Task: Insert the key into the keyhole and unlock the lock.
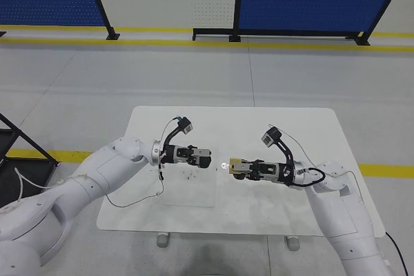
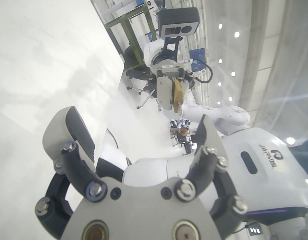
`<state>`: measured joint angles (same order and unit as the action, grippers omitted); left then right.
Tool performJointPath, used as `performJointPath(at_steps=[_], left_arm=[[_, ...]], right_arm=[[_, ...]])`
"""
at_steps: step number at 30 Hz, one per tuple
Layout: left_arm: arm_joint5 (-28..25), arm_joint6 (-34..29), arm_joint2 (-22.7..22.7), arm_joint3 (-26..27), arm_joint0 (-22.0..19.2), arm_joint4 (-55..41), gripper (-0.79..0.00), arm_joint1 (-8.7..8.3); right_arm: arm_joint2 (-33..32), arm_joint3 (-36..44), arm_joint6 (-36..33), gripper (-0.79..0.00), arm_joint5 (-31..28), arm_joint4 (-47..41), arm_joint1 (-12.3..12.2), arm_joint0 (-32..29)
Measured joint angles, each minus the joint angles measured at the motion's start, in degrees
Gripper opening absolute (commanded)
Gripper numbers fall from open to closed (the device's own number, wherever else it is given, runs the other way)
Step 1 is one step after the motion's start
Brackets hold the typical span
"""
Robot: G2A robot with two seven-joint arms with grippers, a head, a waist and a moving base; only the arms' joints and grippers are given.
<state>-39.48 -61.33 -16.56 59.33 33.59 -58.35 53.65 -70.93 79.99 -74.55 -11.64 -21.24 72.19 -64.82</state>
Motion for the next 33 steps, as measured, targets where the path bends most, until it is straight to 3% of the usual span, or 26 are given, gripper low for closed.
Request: performJointPath(at_steps=[10,20,30,33], left_arm=[[0.17,3.69,-4.51,3.97,5.14,1.30,0.000,0.07],[2.16,2.59,-8.57,5.37,7.26,3.94,0.000,0.39],[3.15,4.90,-13.78,10.86,11.08,9.49,0.000,-0.92],[3.19,6.73,-15.81,13.05,12.85,11.64,-0.129,-1.65]], right_arm=[[0.00,0.00,0.00,-0.785,0.00,0.00,0.00,0.00],[0.00,0.00,0.00,-0.785,0.00,0.00,0.00,0.00],[0.00,0.00,0.00,-0.785,0.00,0.00,0.00,0.00],[0.00,0.00,0.00,-0.785,0.00,0.00,0.00,0.00]])
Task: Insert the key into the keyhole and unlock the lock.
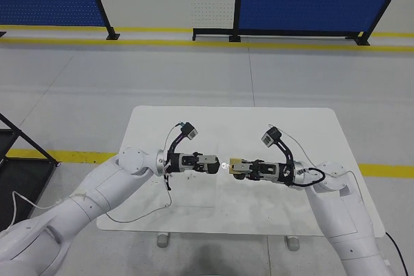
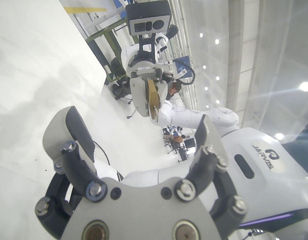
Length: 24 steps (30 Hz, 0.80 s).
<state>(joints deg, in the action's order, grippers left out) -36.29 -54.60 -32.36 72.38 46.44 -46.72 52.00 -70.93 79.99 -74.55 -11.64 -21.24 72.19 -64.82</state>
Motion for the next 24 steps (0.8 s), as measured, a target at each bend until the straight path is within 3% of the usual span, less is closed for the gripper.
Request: performJointPath(at_steps=[4,7,14,24], left_arm=[[0.80,1.17,-2.71,2.97,2.37,1.92,-0.197,-0.90],[1.99,1.47,-4.23,4.78,3.71,3.31,-0.302,-1.33],[4.15,2.52,-6.93,7.17,5.61,5.76,-0.302,-1.58],[5.57,2.62,-9.71,9.18,7.67,8.04,-0.446,-1.36]], right_arm=[[0.00,0.00,0.00,-0.785,0.00,0.00,0.00,0.00],[0.00,0.00,0.00,-0.785,0.00,0.00,0.00,0.00],[0.00,0.00,0.00,-0.785,0.00,0.00,0.00,0.00],[0.00,0.00,0.00,-0.785,0.00,0.00,0.00,0.00]])
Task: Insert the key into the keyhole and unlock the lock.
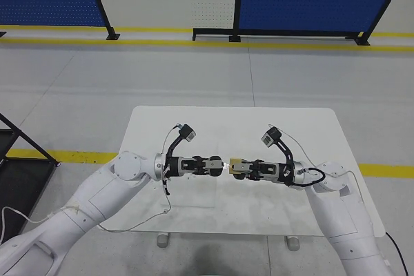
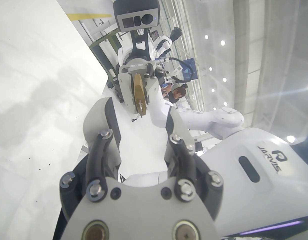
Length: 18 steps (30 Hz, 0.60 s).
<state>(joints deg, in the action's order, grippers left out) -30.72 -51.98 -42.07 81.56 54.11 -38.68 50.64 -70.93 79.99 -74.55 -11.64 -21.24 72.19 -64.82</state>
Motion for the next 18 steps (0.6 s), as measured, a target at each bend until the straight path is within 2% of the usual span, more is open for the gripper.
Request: performJointPath(at_steps=[7,18], left_arm=[[0.72,1.99,-2.02,2.07,1.99,3.18,-0.477,0.06],[1.72,2.84,-4.40,3.15,4.18,5.23,-0.610,0.42]], right_arm=[[0.00,0.00,0.00,-0.785,0.00,0.00,0.00,0.00],[0.00,0.00,0.00,-0.785,0.00,0.00,0.00,0.00]])
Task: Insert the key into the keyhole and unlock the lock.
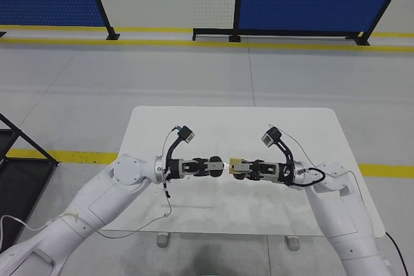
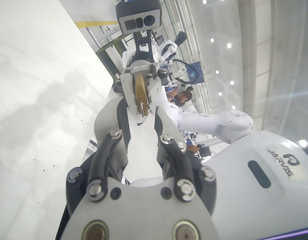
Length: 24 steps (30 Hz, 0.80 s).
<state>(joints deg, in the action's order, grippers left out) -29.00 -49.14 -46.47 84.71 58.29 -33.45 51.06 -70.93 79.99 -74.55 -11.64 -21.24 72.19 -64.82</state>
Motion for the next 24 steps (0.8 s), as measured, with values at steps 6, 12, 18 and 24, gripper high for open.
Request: performJointPath(at_steps=[6,12,18,24], left_arm=[[0.39,-0.72,-0.67,0.18,0.40,0.43,-0.705,0.45],[0.69,-1.45,-1.23,0.00,0.65,0.58,-0.770,0.94],[0.70,-1.88,-1.55,-0.04,0.75,1.48,-0.785,1.48],[-0.03,-1.67,-2.13,-0.10,0.98,3.42,-0.785,1.90]], right_arm=[[0.00,0.00,0.00,-0.785,0.00,0.00,0.00,0.00],[0.00,0.00,0.00,-0.785,0.00,0.00,0.00,0.00],[0.00,0.00,0.00,-0.785,0.00,0.00,0.00,0.00],[0.00,0.00,0.00,-0.785,0.00,0.00,0.00,0.00]])
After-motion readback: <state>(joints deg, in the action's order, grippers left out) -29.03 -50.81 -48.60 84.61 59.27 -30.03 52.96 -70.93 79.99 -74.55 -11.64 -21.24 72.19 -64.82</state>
